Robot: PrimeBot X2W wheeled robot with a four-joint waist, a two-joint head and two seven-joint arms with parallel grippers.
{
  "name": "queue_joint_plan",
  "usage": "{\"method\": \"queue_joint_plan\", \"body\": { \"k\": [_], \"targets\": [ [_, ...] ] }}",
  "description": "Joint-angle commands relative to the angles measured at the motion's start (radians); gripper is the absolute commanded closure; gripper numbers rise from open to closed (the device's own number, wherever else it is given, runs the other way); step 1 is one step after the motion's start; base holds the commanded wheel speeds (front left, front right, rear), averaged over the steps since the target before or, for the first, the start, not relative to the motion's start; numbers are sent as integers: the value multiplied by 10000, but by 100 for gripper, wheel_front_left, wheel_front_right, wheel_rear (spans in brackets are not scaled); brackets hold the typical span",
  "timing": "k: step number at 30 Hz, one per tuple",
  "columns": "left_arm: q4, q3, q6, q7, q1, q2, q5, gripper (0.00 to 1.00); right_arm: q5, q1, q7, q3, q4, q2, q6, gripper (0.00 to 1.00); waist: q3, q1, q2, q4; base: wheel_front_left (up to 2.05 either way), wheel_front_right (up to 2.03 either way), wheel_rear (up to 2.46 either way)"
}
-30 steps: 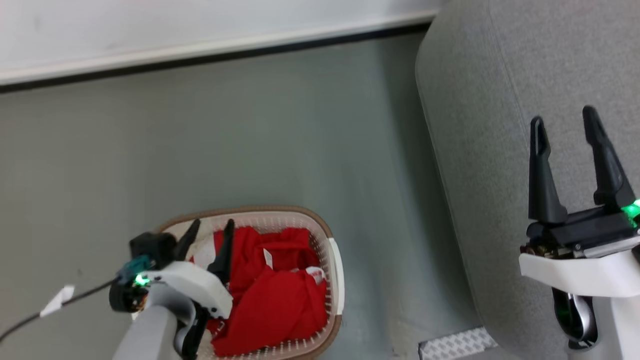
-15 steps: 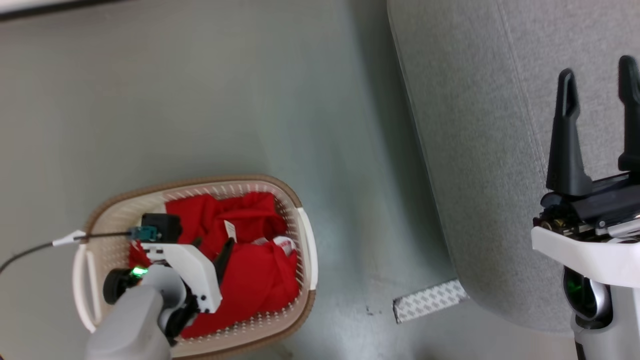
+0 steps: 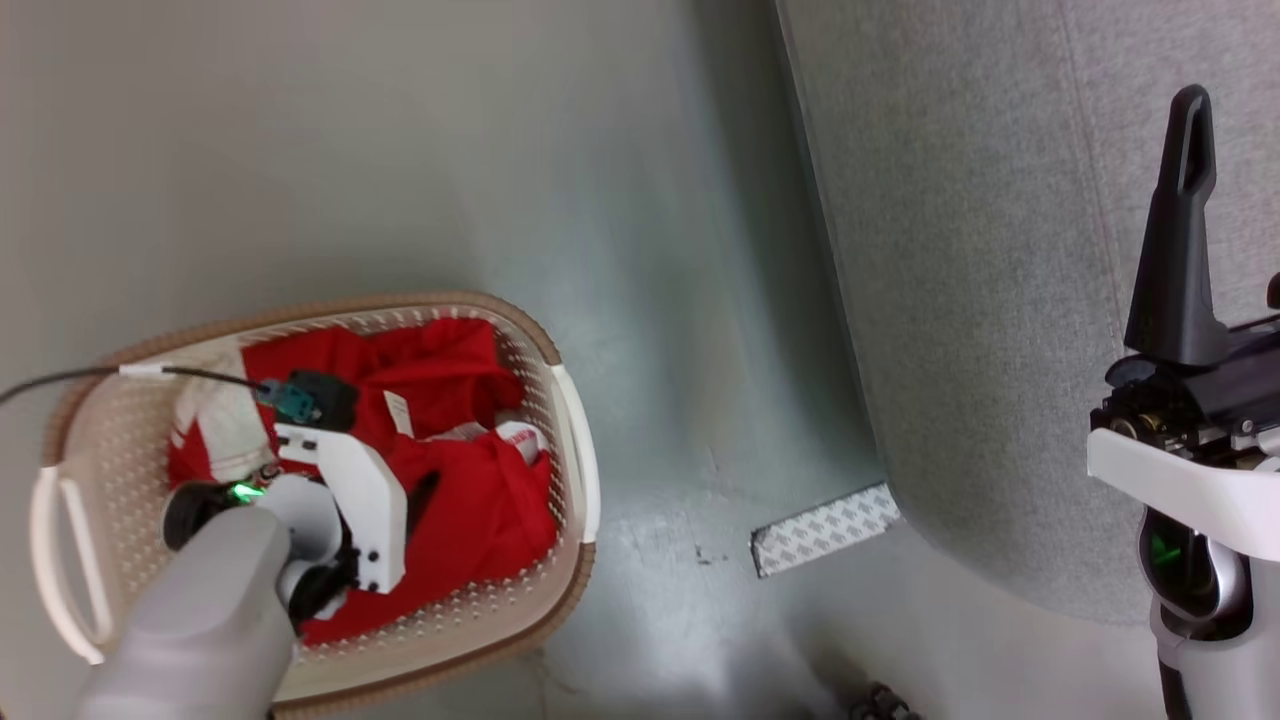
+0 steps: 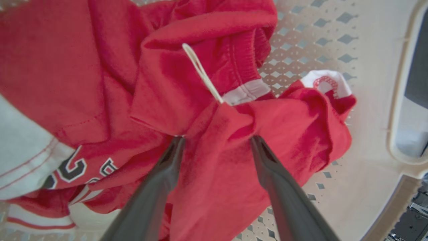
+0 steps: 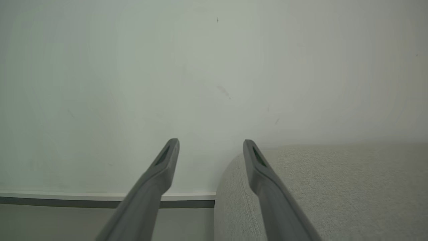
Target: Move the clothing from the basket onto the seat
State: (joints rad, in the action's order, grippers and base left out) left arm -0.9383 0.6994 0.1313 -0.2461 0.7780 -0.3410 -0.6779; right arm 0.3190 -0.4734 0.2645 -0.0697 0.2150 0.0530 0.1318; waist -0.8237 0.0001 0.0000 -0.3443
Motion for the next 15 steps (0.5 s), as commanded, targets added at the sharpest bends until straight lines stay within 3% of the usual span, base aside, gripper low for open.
{"method": "queue_joint_plan", "body": {
  "k": [1, 15],
  "targets": [
    [-57, 190, -18, -99, 154, -163, -110, 0, 166, -217, -1, -34, 55, -37, -21, 0, -285, -1, 0, -157, 0, 0, 0],
    [-1002, 1734, -18, -328, 1101, -392, -1051, 0, 456, -511, -1, -160, 38, -37, -21, 0, -1160, -1, 0, -647, 0, 0, 0]
  ]
}}
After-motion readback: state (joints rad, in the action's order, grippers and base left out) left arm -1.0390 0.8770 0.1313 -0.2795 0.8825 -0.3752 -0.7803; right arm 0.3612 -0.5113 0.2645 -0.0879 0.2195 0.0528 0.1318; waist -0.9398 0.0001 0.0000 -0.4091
